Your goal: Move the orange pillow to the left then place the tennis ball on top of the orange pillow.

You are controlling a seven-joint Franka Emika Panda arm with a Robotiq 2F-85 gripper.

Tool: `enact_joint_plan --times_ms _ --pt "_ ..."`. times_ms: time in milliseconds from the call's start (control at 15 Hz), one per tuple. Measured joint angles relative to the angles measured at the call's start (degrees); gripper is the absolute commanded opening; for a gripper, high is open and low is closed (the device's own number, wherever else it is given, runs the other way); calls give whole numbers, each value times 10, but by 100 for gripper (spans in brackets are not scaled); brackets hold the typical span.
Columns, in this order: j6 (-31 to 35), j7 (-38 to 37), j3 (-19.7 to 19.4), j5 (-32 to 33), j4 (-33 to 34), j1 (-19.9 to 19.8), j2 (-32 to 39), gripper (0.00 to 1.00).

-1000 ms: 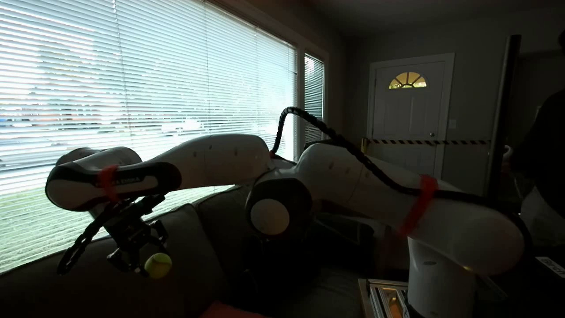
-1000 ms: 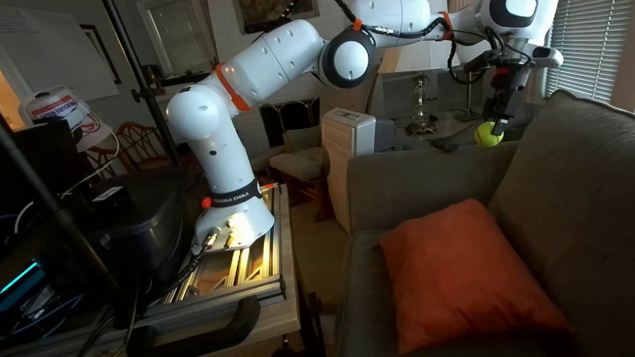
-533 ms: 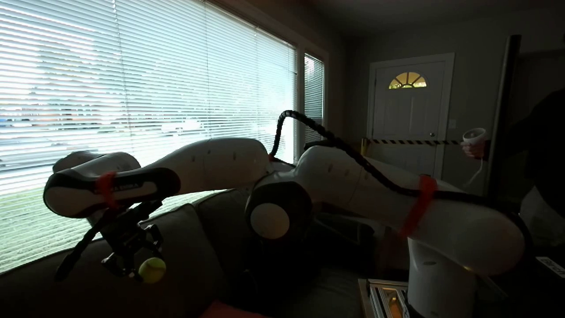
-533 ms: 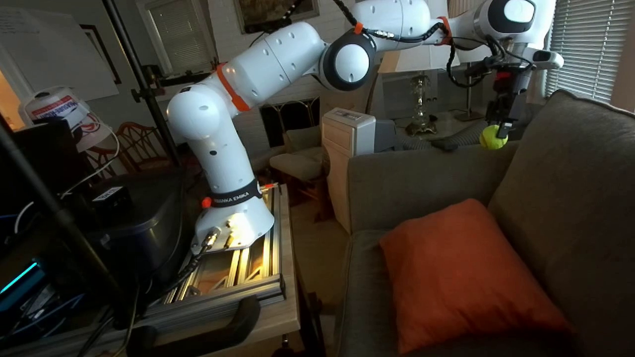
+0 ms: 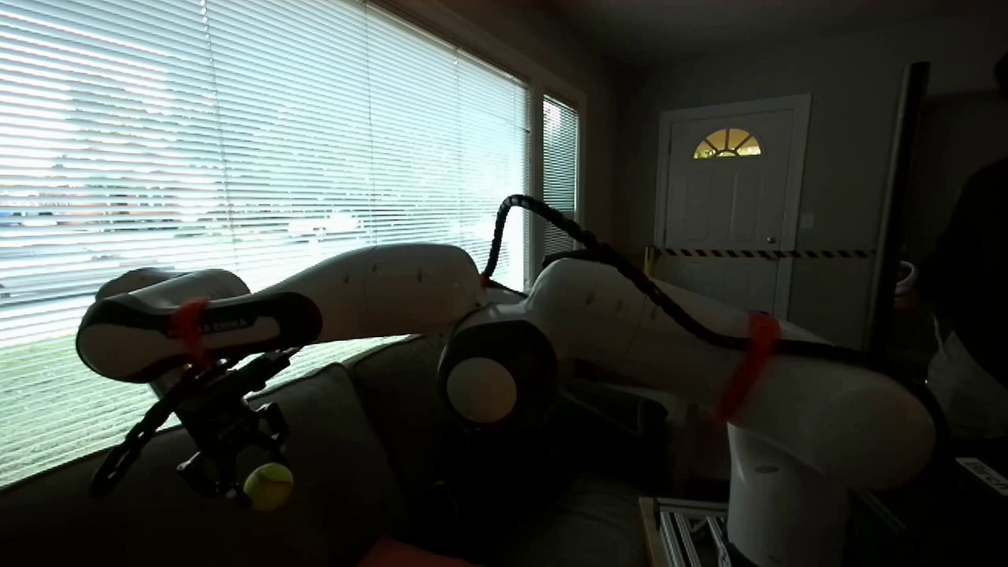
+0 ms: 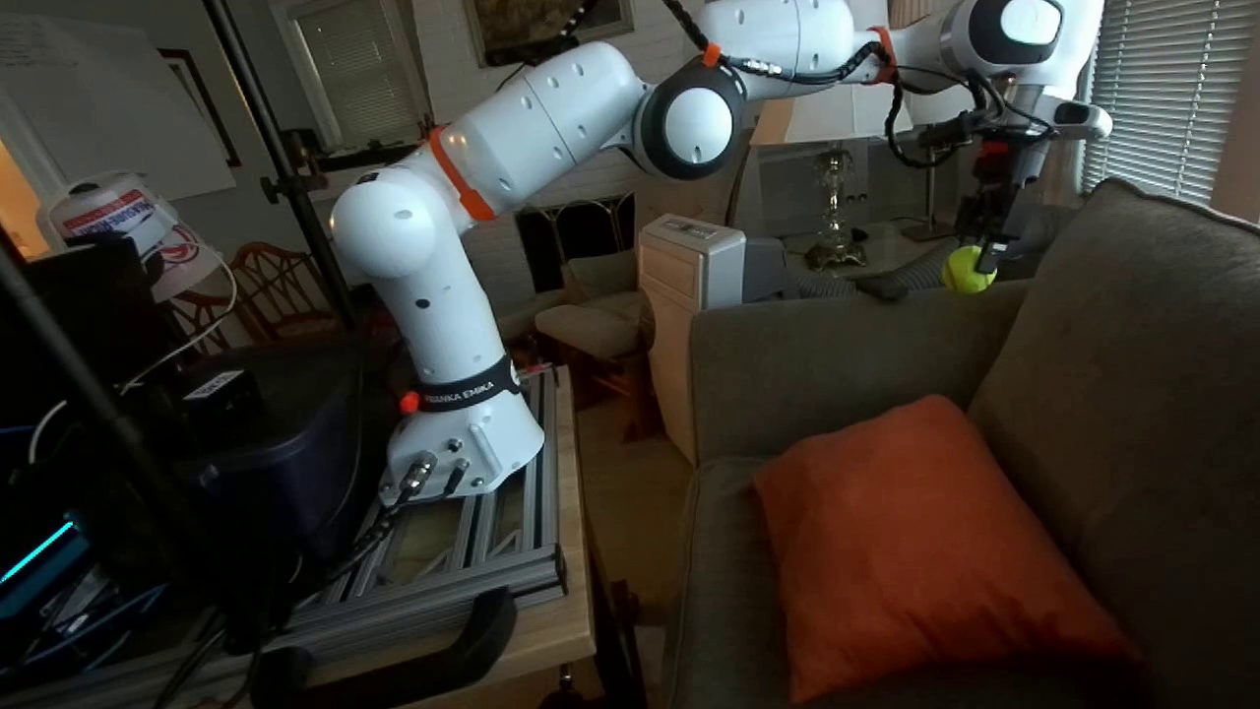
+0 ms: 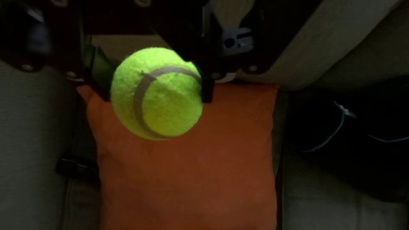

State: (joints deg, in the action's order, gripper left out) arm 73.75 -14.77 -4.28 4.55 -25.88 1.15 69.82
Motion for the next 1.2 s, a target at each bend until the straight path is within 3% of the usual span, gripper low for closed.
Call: enact_joint_plan --times_ms 467,733,1000,1200 --pt "-56 142 55 -43 0 -29 -36 42" --pt "-146 228 68 -48 -1 -42 -55 42" --pt "-254 251 42 -8 -2 -34 -64 42" --pt "-260 241 7 37 -37 -18 -71 42"
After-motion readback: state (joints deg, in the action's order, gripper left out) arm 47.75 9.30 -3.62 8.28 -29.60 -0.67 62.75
